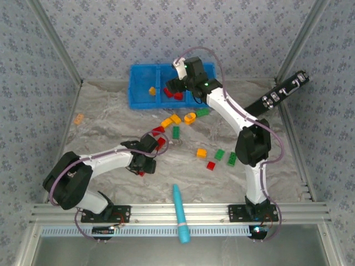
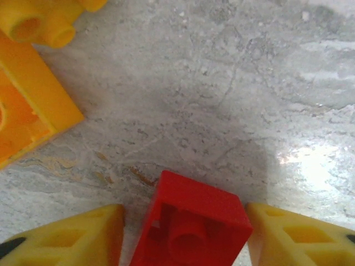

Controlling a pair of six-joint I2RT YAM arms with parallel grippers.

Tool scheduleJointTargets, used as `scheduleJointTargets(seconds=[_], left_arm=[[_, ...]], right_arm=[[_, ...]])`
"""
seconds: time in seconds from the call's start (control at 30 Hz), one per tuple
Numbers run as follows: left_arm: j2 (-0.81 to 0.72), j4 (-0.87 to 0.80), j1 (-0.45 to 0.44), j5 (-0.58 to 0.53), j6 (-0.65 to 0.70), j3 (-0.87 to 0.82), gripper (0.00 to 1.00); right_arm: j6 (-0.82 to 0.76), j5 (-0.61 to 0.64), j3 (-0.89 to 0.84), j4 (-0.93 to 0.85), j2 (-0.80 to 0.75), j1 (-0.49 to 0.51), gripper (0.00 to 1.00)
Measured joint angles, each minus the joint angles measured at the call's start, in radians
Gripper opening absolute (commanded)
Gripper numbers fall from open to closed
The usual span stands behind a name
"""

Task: Sort the legos into containers by color
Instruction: Pick up the lego from the middle-left of the table, then place the lego in the container.

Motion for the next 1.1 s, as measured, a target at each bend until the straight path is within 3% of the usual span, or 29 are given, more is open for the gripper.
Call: scheduleJointTargets(seconds=[0.17,0.33,0.6,0.8,1.1], left_arm=[[0.005,0.005,-0.025,-0.010,-0.032,0.003,0.41],[0.007,0.000,-0.042,-0.018,-0.064,0.010,0.32],[0.044,-0.091,-0.058,-0.020,-0.085,0.090,0.27],[0.134,-0.175,-0.058,-0.047,-0.024,0.384,0.26],[0.404,-0.176,0.007,-0.145,0.226,0.958,0.26]], right_arm=[[-0.007,0.038,-0.104,0.014,-0.086,-0.001,0.91],[-0.019,0.035,-0.265,0.045,-0.217,-0.026,0.92],[0.015,0.035,-0.515,0.084,-0.401,-0.110,0.93],[0.085,0.027,-0.717,0.089,-0.530,-0.178,0.92],[0.209,-0.026,-0.944,0.119,-0.640,-0.210,0.91]])
